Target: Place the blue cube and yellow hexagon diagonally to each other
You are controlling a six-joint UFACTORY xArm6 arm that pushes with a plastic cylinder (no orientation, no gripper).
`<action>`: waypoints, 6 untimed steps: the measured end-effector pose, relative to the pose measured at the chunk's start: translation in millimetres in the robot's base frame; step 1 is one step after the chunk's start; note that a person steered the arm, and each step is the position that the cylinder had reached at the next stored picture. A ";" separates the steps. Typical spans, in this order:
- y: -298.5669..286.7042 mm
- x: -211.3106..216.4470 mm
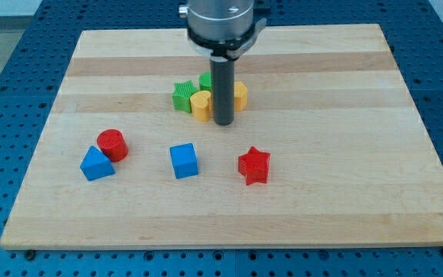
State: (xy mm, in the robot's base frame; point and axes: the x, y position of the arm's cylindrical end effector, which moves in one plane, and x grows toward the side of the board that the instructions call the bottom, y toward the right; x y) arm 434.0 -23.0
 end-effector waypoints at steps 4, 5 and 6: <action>-73.7 13.5; -62.1 13.1; -54.5 -0.3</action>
